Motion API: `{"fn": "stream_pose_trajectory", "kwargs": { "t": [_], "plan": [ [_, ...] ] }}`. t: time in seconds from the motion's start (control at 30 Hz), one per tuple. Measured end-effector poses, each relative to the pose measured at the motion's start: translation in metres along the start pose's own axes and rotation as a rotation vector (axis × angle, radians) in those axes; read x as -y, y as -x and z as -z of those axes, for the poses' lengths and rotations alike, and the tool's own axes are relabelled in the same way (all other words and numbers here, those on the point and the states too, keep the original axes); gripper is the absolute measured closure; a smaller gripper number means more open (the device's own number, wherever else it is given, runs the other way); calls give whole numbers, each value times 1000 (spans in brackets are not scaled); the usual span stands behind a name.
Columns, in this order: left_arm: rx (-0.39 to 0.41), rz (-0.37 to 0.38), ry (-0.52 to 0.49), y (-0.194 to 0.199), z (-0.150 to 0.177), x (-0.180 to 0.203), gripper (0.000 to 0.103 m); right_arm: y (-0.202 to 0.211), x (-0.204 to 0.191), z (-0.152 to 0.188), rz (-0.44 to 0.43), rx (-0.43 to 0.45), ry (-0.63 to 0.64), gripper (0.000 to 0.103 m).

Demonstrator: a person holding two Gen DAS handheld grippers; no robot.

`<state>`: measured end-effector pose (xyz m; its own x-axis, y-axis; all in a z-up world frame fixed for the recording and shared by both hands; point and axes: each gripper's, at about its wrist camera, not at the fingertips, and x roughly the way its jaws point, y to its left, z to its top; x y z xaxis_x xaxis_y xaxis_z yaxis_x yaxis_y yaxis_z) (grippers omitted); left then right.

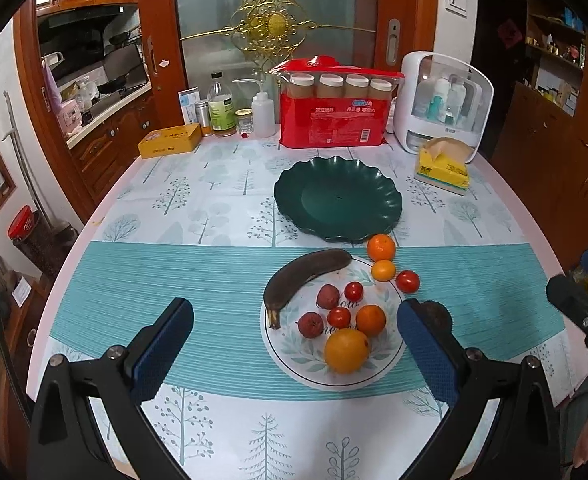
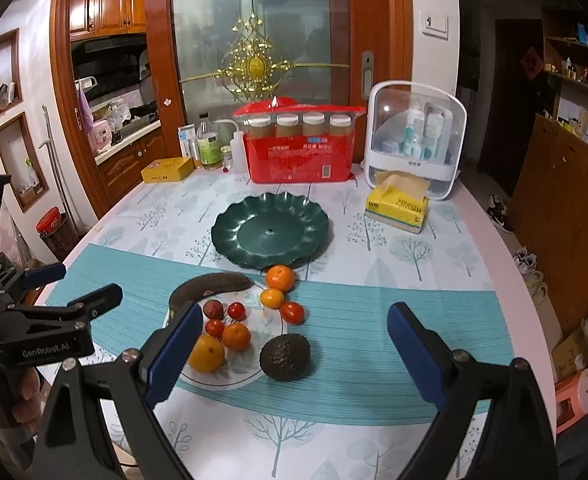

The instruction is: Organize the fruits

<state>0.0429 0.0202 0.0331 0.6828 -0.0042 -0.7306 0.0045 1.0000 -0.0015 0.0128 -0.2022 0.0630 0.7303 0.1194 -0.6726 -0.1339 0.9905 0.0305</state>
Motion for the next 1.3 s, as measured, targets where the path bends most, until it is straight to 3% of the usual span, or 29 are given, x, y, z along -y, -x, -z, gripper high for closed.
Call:
{"fn": "stream_pose_trajectory", "kwargs": {
  "t": [0.37, 0.57, 0.8, 1.07, 1.3],
  "plan": [
    [-69, -18, -12, -40, 11, -5, 2, -42, 10, 17, -15, -96, -18, 9],
    [-156, 27, -55, -77, 35, 7, 2, -77, 20, 33, -37, -182, -58, 9],
    [-195, 74, -99, -106, 57, 25, 2, -113, 27, 53, -71, -272, -109, 9],
    [-223, 113, -81, -136, 65, 36, 2, -147, 27, 66, -105, -349, -125, 10],
    [-239, 93, -81, -152, 68, 44, 6, -174, 22, 76, -128, -410, -122, 17]
  ]
}}
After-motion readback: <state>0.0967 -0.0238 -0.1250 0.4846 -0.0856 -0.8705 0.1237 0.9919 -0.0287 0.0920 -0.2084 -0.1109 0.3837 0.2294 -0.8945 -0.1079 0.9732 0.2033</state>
